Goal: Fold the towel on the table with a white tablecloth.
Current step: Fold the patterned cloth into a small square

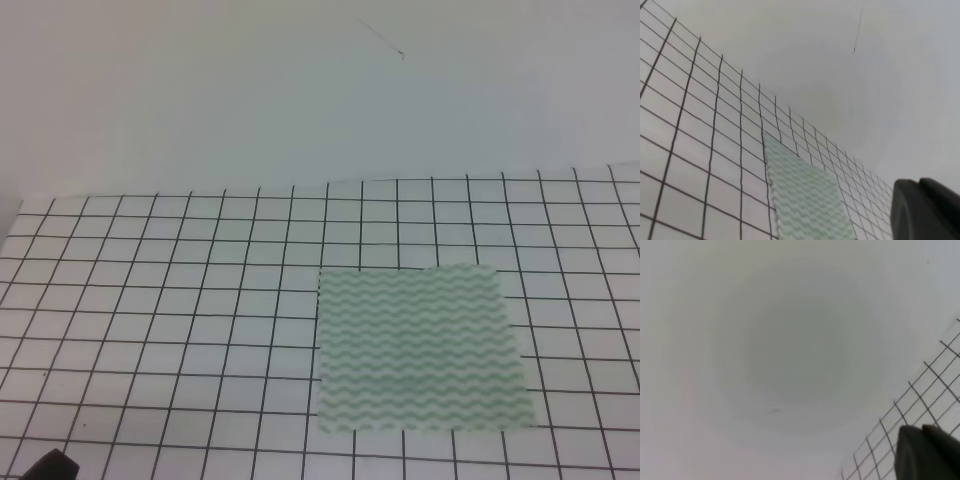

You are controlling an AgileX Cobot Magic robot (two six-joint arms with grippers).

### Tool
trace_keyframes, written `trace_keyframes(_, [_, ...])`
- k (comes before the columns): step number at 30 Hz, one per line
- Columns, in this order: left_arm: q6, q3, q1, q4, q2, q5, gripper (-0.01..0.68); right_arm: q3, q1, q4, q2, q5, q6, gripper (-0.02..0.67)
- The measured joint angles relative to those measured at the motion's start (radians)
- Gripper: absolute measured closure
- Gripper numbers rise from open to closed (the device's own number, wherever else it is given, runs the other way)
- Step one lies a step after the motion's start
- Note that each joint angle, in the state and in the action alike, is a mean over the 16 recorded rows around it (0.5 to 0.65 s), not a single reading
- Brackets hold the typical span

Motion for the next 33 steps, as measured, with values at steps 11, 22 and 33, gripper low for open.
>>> trace_keyframes(11, [0.104,-0.019,0.0,-0.137,0.001,-0.016,0.674,-0.064,0.0,0.059,0.007,0.15,-0.253,0.652])
trace_keyframes(22, [0.406,-0.17,0.0,-0.14,0.1,0.085,0.674,-0.323,0.004,-0.014,0.215,0.442,-0.549,0.652])
trace_keyframes(33, [0.489,-0.362,0.0,-0.034,0.466,0.219,0.67,-0.539,0.037,-0.094,0.657,0.681,-0.708,0.574])
